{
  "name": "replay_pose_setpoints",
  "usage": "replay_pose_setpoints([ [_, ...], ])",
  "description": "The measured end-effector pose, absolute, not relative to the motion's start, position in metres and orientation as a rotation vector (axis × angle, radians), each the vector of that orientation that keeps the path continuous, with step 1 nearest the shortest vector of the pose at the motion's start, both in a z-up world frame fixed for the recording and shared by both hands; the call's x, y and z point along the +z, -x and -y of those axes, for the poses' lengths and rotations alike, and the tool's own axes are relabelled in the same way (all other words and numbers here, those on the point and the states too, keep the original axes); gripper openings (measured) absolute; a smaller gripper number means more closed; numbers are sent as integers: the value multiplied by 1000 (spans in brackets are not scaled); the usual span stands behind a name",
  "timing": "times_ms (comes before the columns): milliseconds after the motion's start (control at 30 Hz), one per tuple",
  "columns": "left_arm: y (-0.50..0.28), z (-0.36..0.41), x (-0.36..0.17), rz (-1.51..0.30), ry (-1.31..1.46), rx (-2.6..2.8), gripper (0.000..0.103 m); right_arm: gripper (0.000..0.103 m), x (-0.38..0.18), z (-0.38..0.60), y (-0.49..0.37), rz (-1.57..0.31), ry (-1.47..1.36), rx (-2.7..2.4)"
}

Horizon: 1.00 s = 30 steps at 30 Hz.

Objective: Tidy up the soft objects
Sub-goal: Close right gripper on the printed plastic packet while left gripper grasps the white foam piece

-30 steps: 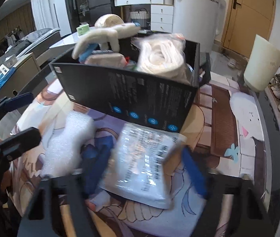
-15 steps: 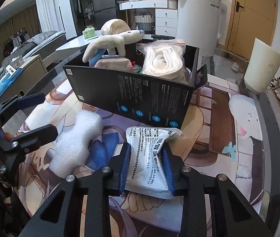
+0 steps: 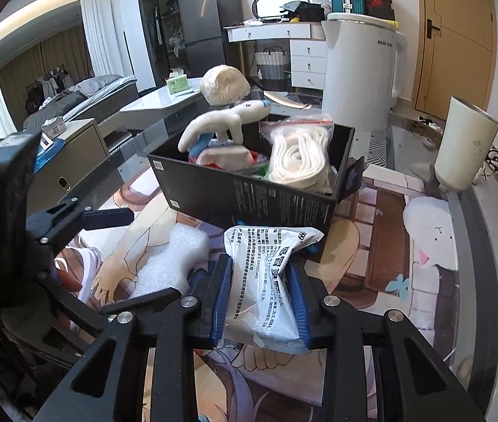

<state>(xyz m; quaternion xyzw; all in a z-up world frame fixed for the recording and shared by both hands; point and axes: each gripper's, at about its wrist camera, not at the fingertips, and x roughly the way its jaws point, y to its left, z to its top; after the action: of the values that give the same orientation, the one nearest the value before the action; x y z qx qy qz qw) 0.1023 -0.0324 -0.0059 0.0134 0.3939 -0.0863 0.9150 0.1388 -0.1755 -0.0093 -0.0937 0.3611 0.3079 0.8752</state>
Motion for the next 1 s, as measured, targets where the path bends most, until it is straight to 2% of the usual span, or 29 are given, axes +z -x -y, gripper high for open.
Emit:
replay_pose_setpoints([
  [100, -107, 33, -9, -843, -28, -159, 101, 32, -7, 179, -138, -748, 187, 641],
  [300, -114, 35, -15, -890, -9, -179, 86, 32, -3, 183, -137, -737, 179, 641],
  [367, -113, 39, -17, -901, -22, -195, 70, 32, -3, 184, -137, -733, 179, 639],
  [400, -112, 40, -17, -896, -27, -203, 65, 32, -4, 184, -137, -733, 177, 639],
  [467, -111, 44, -17, -893, -38, -211, 47, 32, -4, 185, -137, -733, 175, 638],
  [500, -111, 44, -17, -896, -42, -215, 42, 32, -4, 185, -138, -733, 175, 637],
  [1000, -95, 30, 7, -764, 12, -260, 39, 32, 5, 185, -131, -670, 165, 662],
])
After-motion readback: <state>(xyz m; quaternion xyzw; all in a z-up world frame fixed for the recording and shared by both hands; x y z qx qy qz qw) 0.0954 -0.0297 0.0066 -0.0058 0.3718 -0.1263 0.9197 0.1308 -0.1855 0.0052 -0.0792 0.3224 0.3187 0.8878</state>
